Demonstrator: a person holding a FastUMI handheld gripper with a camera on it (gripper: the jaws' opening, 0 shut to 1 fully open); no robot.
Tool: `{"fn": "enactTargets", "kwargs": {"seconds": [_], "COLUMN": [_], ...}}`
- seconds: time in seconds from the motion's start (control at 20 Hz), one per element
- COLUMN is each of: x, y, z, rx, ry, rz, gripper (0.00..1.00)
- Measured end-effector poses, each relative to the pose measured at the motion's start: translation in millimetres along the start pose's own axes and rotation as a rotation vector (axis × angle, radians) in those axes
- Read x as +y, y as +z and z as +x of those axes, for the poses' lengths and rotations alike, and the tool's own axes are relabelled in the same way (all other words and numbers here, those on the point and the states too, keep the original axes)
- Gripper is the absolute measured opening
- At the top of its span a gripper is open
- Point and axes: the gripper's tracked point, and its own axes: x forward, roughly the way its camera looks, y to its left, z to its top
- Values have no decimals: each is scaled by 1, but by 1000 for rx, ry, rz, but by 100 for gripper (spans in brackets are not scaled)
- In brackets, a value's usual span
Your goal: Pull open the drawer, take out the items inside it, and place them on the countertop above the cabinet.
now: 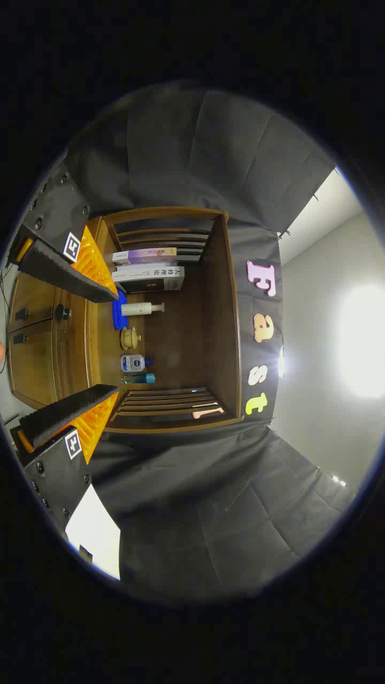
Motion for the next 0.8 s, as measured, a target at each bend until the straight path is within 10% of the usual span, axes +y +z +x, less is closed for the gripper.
{"fn": "enactTargets", "kwargs": {"seconds": [0.8], "x": [5], "y": [-7], "z": [-3], "rx": [12], "ry": [13], "rz": [12], "gripper": [97]}}
